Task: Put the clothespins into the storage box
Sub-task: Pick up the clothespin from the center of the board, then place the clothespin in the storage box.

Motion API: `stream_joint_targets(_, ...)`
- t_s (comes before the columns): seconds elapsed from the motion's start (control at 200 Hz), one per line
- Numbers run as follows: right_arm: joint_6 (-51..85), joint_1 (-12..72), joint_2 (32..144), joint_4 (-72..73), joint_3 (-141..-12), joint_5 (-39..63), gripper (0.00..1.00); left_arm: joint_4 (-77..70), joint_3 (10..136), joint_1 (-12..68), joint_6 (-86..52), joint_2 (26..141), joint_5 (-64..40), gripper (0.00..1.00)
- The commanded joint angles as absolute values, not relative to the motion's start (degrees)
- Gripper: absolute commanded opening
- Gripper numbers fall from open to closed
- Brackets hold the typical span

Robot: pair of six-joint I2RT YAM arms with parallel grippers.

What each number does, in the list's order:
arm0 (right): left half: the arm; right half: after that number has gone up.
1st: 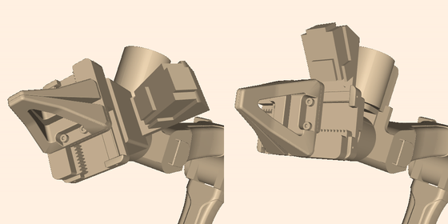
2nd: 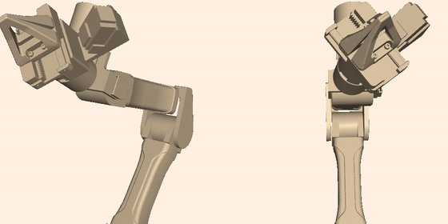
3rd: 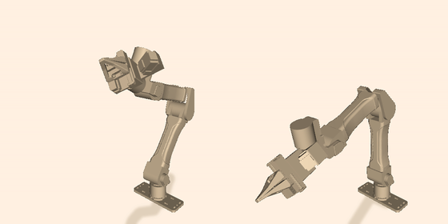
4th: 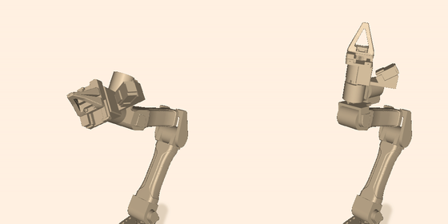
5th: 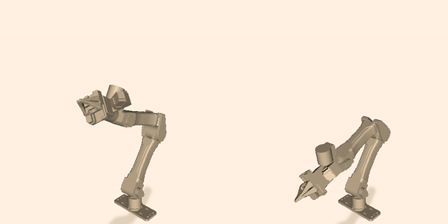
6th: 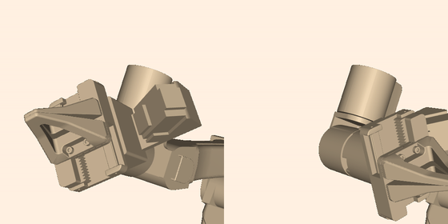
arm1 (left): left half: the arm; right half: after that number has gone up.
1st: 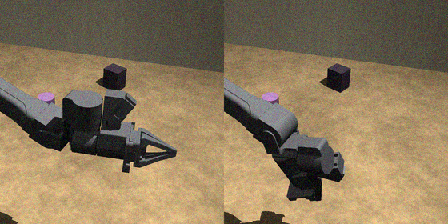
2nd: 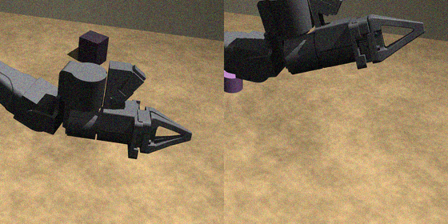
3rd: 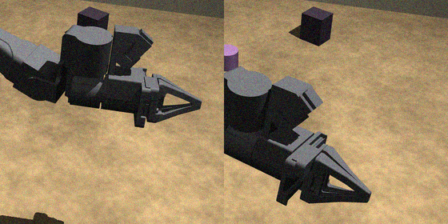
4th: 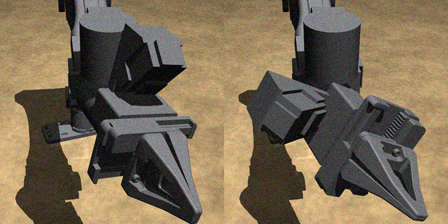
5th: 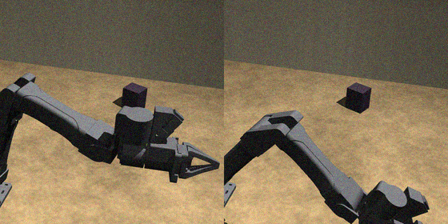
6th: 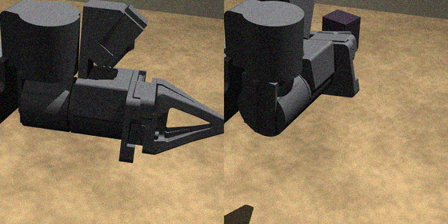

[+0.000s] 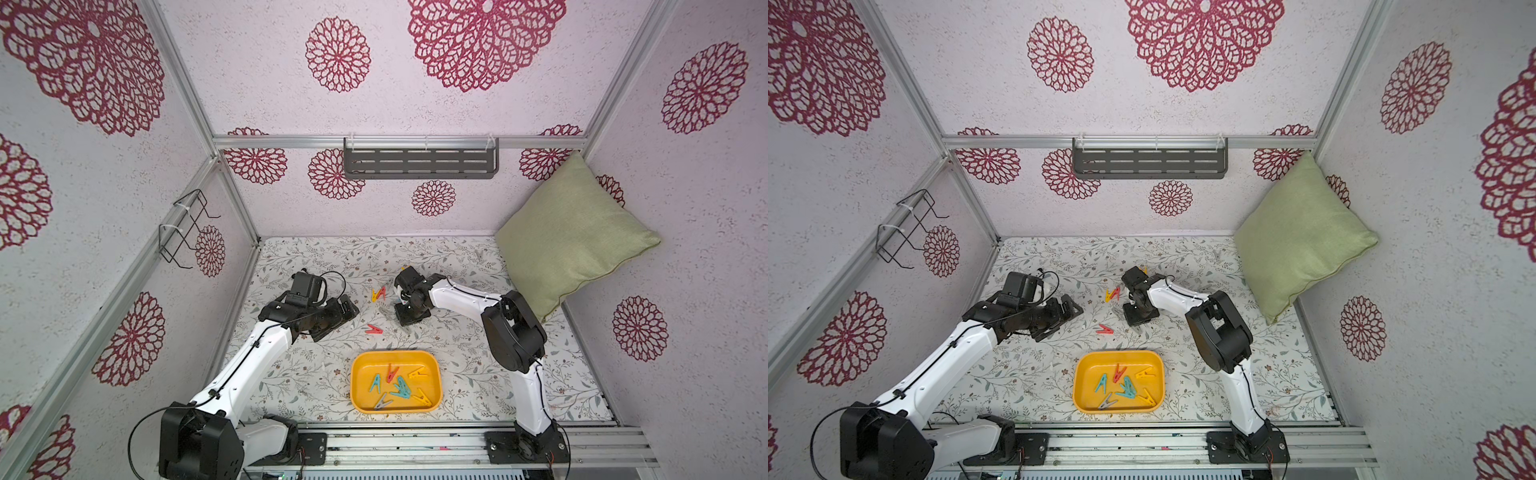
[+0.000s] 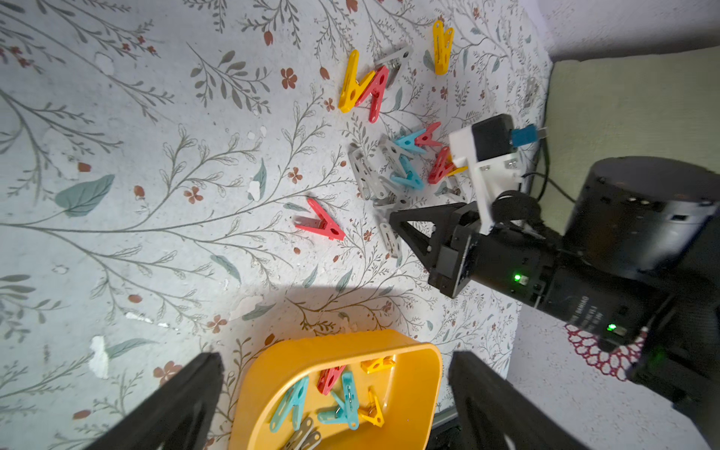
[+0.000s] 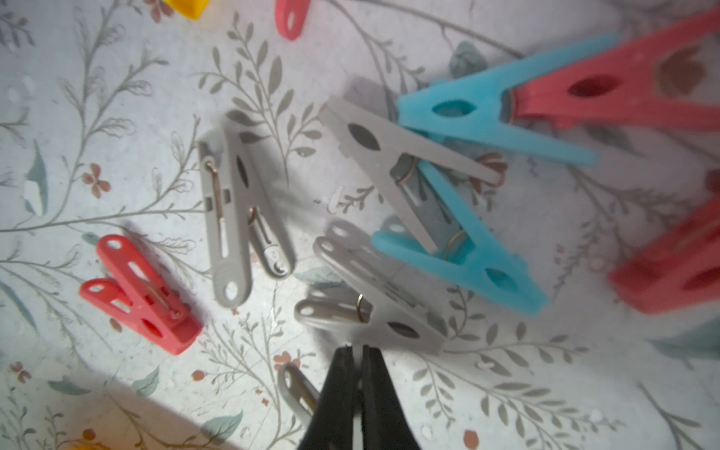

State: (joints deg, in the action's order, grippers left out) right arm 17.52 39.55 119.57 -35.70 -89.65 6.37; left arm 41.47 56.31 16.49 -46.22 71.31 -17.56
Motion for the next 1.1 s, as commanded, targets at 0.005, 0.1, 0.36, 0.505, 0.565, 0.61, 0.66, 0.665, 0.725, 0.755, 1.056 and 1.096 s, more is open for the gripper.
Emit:
stream_joint_targets(0.005, 16.1, 40.3, 111.1, -37.2, -89.6, 8.1, 0.08, 44.6, 58.6, 18.1, -43.9, 72.4, -14.5, 0.99)
stream_joint_targets(0.1, 15.3, 41.7, 107.6, -37.6, -87.8, 8.2, 0.08, 45.5, 59.1, 19.1, -44.1, 73.4, -13.3, 1.0)
stream_joint_targets(0.36, 12.6, 48.9, 96.7, -36.5, -77.9, 10.0, 0.08, 45.8, 58.7, 20.7, -46.8, 75.3, -11.4, 0.98)
stream_joint_targets(0.505, 12.8, 52.8, 91.4, -33.7, -69.4, 11.9, 0.08, 46.3, 58.7, 21.1, -47.9, 76.8, -11.0, 0.97)
stream_joint_targets(0.565, 13.5, 53.9, 89.5, -32.3, -65.8, 12.0, 0.08, 46.4, 58.7, 21.3, -48.3, 77.6, -10.7, 0.96)
stream_joint_targets(0.61, 14.2, 54.7, 88.5, -31.2, -63.2, 12.0, 0.08, 46.5, 58.7, 21.4, -48.6, 78.1, -10.5, 0.96)
stream_joint_targets(0.66, 14.8, 55.5, 87.6, -30.0, -60.4, 11.8, 0.09, 46.6, 58.6, 21.4, -49.0, 78.8, -10.3, 0.95)
stream_joint_targets(0.665, 14.9, 55.5, 87.5, -29.9, -60.2, 11.8, 0.09, 46.6, 58.6, 21.4, -49.0, 78.9, -10.3, 0.95)
stream_joint_targets(0.725, 15.6, 56.3, 87.0, -28.7, -57.7, 11.5, 0.09, 46.7, 58.6, 21.5, -49.3, 80.0, -10.4, 0.94)
stream_joint_targets(0.755, 15.9, 56.6, 86.9, -28.1, -56.7, 11.6, 0.09, 46.8, 58.6, 21.6, -49.5, 80.5, -10.5, 0.93)
stream_joint_targets(1.056, 15.7, 57.6, 85.9, -27.9, -57.7, 8.0, 0.34, 47.1, 60.4, 21.8, -49.8, 82.7, -10.1, 0.91)
stream_joint_targets(1.096, 15.4, 57.5, 85.9, -28.5, -59.0, 7.4, 0.36, 47.4, 61.1, 21.9, -49.6, 82.8, -9.5, 0.91)
